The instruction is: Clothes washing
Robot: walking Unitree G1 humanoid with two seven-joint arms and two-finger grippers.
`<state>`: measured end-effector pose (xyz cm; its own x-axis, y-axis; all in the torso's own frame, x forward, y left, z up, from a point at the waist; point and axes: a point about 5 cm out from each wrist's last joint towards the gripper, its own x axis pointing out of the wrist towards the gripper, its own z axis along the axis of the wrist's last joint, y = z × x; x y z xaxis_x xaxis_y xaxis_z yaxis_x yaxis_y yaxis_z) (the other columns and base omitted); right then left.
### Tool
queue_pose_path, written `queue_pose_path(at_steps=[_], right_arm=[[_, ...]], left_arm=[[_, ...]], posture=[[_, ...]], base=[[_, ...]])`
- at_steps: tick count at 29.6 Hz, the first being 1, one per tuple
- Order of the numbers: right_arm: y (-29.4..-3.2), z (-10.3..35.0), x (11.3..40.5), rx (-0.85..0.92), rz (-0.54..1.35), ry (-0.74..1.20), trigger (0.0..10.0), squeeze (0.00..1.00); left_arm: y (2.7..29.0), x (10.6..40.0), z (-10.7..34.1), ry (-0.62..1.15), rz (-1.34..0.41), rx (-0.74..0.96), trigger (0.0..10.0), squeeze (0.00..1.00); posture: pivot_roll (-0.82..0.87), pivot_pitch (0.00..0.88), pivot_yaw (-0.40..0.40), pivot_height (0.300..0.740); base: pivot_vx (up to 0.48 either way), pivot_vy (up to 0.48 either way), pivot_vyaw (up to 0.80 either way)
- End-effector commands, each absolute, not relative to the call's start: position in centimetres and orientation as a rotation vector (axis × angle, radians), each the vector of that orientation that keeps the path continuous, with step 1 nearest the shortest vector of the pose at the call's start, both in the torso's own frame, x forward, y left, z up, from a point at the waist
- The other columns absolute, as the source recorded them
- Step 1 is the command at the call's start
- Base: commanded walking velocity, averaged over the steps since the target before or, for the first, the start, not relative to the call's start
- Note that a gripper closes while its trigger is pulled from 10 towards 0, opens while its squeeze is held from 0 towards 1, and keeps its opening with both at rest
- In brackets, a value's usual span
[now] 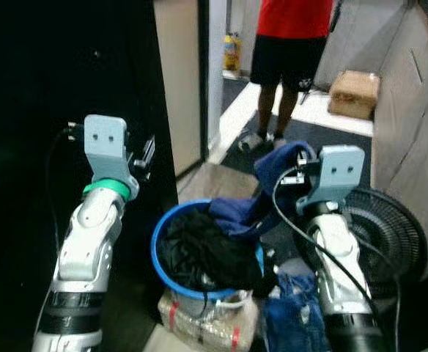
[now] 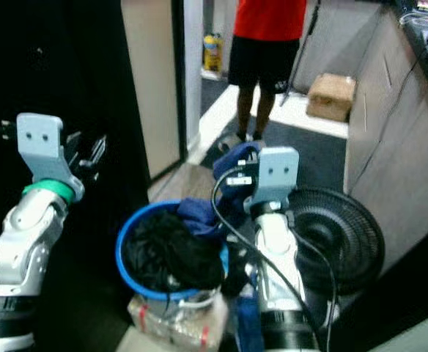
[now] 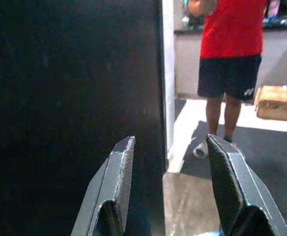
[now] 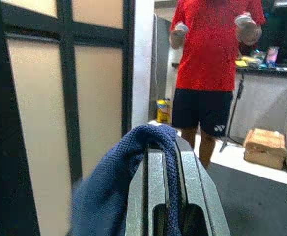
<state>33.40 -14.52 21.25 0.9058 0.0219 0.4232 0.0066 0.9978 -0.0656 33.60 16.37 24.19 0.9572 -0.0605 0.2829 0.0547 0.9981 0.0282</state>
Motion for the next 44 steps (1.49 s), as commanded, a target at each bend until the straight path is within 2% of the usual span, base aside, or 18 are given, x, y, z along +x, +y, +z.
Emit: queue_pose_path(at_steps=[1, 18, 44], right_arm=[[-14.6, 21.0, 33.4, -0.046, 0.003, -0.433, 10.0, 0.00], [-14.3, 20.5, 33.3, -0.050, 0.002, -0.417, 10.0, 0.00], [-14.5, 20.2, 33.4, -0.033, -0.003, -0.406, 10.0, 0.00]], left_arm=[[16.3, 33.6, 23.9, -0.278, -0.056, 0.023, 10.0, 0.00], [15.0, 33.9, 23.7, -0.277, -0.082, 0.010, 10.0, 0.00], [15.1, 33.7, 23.6, -0.280, -0.088, 0.013, 10.0, 0.00]], posture=[[0.05, 0.000, 0.044, 0.740], [0.04, 0.000, 0.051, 0.740], [0.05, 0.000, 0.053, 0.740]], base=[[0.000, 0.000, 0.00], [0.000, 0.000, 0.00], [-0.379, 0.000, 0.00]])
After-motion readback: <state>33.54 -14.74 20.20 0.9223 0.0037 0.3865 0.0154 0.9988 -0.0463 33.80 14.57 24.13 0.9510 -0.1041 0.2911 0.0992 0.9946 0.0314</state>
